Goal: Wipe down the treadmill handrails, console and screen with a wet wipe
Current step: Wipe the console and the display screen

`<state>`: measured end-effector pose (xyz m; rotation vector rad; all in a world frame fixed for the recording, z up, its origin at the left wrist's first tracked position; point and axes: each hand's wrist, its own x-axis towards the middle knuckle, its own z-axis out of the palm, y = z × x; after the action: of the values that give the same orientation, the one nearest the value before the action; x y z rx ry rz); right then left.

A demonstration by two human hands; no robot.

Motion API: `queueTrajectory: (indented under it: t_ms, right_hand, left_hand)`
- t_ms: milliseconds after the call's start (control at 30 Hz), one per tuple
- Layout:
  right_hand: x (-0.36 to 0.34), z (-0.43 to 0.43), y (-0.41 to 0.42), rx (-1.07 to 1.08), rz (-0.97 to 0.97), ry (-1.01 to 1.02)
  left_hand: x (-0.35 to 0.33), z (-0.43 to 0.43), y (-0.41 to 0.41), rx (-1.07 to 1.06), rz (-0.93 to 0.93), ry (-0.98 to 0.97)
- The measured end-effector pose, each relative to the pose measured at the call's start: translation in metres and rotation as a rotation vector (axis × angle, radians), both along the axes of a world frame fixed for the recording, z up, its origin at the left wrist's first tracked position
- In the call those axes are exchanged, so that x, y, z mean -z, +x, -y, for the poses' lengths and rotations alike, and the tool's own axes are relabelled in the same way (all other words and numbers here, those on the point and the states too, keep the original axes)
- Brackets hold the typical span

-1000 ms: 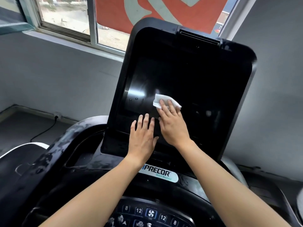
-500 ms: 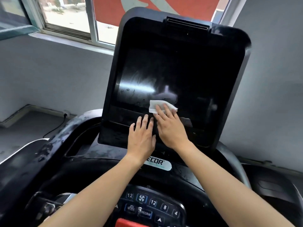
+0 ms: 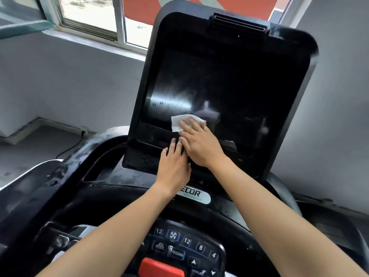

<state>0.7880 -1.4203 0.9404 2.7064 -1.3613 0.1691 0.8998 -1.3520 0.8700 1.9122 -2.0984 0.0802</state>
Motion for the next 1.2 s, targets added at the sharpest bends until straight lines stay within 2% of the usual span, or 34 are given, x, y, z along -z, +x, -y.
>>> queueTrajectory:
  t_ms: [100,233,300,567,633,733,833,1000,1100,1200]
  right_hand:
    - [-0.003,0.003,-0.037,0.071,0.046,-0.044]
    - [-0.003,-0.001,-0.085,0.358,0.338,-0.170]
    - [0.001,-0.009,-0.093,0.431,0.395,-0.154]
    - [0.020,-0.029,-0.131,0.232,0.111,-0.130]
    - [0.006,-0.016,-0.142,0.273,0.146,-0.165]
    - [-0.016,0.000,-0.149,0.402,0.306,-0.142]
    - [-0.010,-0.005,-0.139,0.445,0.390,-0.123]
    - [0.027,-0.027,-0.130,0.411,0.310,-0.159]
    - [0.015,-0.011,-0.140,0.393,0.270,-0.213]
    - [-0.009,0.008,-0.148,0.448,0.326,-0.195]
  left_hand:
    - [-0.007,-0.001,-0.012,-0.025,-0.024,0.002]
    - [-0.016,0.000,-0.029,0.007,-0.006,-0.004]
    - [-0.019,0.000,-0.037,0.038,0.010,-0.018]
    - [-0.029,0.001,-0.070,0.159,0.037,-0.061]
    - [-0.030,0.004,-0.076,0.182,0.055,-0.057]
    - [-0.030,0.007,-0.079,0.195,0.084,-0.038]
    - [-0.025,0.007,-0.082,0.196,0.128,-0.007]
    - [-0.027,0.010,-0.082,0.199,0.178,-0.016]
    - [-0.030,0.014,-0.079,0.224,0.173,-0.053]
    - [-0.029,0.016,-0.075,0.245,0.166,-0.068]
